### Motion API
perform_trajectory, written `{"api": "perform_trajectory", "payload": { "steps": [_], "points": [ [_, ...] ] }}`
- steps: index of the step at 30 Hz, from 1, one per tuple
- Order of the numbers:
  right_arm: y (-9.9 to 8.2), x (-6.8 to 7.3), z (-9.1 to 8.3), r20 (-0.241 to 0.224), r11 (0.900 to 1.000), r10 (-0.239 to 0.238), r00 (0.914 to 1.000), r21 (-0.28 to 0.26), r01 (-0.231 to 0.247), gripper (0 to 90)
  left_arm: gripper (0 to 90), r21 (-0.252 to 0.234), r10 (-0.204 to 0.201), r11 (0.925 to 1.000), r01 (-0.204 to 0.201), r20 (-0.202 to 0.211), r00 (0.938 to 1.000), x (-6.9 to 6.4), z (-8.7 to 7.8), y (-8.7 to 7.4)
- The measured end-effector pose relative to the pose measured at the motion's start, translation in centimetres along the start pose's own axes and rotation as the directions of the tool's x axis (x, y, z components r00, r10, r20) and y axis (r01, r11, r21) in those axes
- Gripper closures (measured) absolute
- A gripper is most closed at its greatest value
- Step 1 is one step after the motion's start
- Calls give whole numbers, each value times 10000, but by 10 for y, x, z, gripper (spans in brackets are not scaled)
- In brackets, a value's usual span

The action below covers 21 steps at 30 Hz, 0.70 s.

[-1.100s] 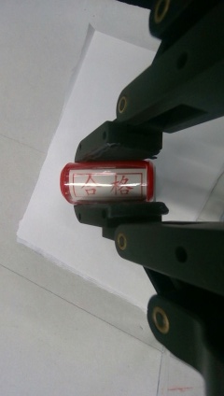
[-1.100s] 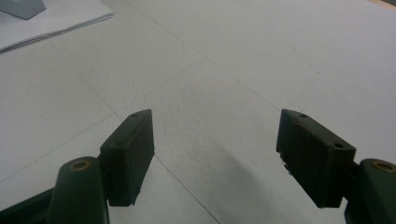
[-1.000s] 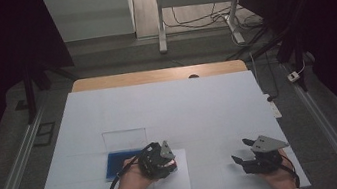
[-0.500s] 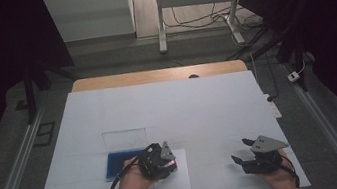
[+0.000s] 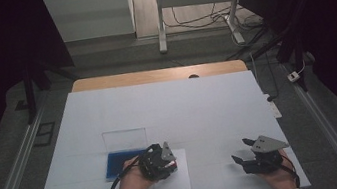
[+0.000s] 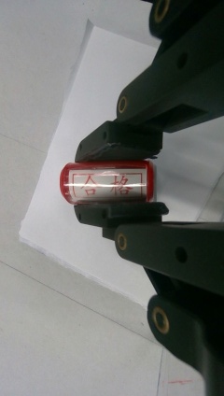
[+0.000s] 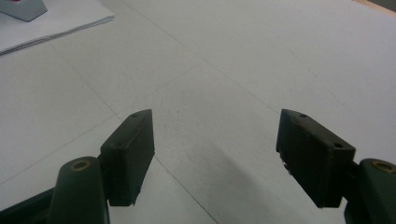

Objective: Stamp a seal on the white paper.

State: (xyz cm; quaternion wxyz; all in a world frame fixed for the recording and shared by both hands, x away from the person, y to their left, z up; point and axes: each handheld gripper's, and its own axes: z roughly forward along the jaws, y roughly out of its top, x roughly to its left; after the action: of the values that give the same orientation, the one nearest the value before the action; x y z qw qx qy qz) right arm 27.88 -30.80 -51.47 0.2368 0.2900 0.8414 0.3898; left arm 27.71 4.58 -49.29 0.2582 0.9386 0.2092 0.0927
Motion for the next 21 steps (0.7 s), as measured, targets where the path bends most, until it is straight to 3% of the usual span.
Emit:
{"api": "perform_trajectory", "payload": {
  "steps": [6, 11, 16, 21],
  "points": [
    [0, -1, 0, -65, 10000, 15, 10000, -51, -16, 273, 705, -133, -97, 9999, 99, 190, 9998, 4, -4, 0],
    [-1, -1, -1, -30, 10000, 65, 10000, -46, -66, 274, 705, -250, 148, 9996, -144, 164, 9998, -1, -5, 3],
    [-1, -2, -2, 36, 10000, -4, 10000, -48, 4, 274, 704, -621, 69, 9980, -68, 24, 10000, 0, -15, 4],
    [-1, -1, -2, -10, 10000, 0, 10000, -66, 0, 274, 704, -1070, -39, 9942, 65, 247, 9997, 4, -25, 3]
  ]
}}
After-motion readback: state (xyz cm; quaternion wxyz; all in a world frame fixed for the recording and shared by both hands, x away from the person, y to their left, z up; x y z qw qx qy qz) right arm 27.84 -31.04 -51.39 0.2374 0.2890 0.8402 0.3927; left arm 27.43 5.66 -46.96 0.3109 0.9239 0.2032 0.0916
